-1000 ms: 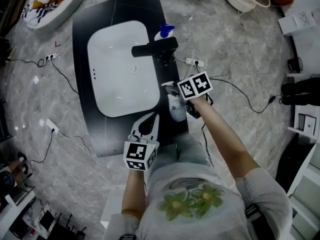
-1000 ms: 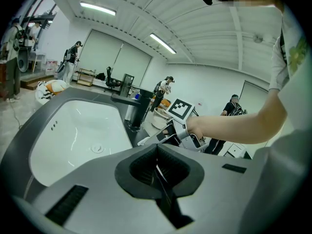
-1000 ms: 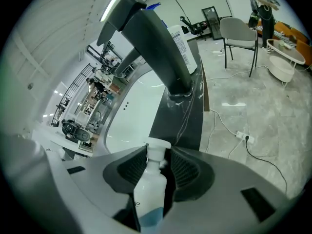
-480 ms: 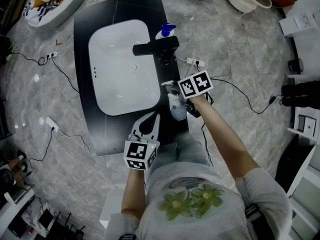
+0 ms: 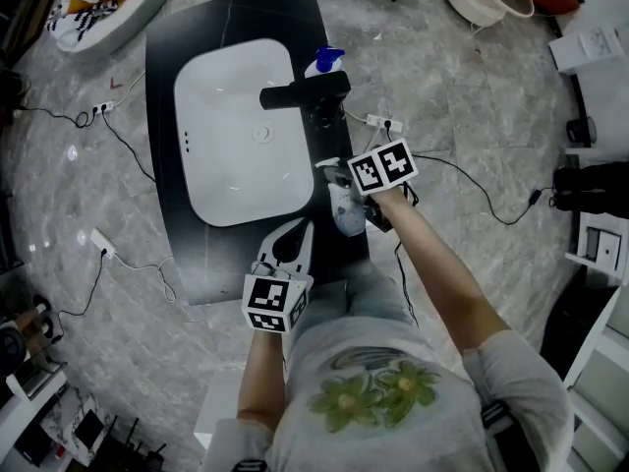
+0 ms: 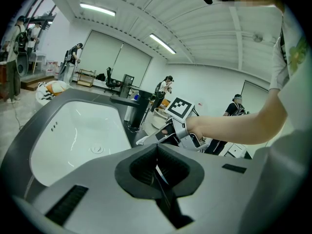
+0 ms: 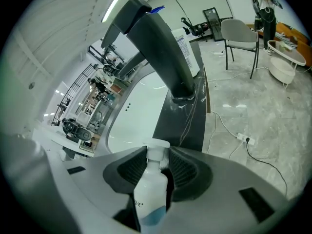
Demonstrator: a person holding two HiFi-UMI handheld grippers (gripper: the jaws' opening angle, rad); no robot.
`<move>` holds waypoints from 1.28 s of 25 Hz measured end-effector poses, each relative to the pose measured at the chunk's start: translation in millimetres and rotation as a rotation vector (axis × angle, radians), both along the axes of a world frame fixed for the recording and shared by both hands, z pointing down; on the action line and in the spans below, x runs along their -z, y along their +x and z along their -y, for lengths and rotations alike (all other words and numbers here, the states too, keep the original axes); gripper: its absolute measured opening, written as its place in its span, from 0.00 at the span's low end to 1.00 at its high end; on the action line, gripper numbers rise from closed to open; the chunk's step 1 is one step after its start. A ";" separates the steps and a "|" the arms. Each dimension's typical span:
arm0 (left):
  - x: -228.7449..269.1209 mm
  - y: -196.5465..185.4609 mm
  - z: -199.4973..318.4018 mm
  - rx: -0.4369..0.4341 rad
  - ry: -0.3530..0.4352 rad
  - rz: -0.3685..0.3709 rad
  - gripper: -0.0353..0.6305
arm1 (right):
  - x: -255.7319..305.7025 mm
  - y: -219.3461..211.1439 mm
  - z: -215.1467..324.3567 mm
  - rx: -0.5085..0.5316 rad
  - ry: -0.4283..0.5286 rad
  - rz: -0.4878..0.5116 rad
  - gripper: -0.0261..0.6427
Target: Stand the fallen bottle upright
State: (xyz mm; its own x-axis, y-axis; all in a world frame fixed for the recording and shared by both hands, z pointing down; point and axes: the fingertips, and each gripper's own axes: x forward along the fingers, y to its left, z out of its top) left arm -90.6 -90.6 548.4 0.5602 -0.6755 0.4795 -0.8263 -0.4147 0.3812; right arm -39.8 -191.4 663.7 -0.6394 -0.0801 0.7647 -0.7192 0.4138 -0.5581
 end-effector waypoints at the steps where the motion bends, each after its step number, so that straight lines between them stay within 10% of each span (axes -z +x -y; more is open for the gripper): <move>1: 0.1 0.7 0.0 -0.001 0.001 0.000 0.08 | 1.2 0.1 0.7 0.000 0.004 0.000 0.26; 32: 20.0 18.2 -2.2 0.006 0.036 0.017 0.08 | 65.1 -3.5 9.4 0.054 0.302 0.063 0.26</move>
State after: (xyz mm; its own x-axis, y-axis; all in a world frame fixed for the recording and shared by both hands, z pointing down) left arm -72.4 -88.4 528.4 0.5482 -0.6959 0.4639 -0.8349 -0.4232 0.3519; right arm -43.3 -200.8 598.6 -0.6944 -0.2623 0.6700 -0.6595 0.6046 -0.4468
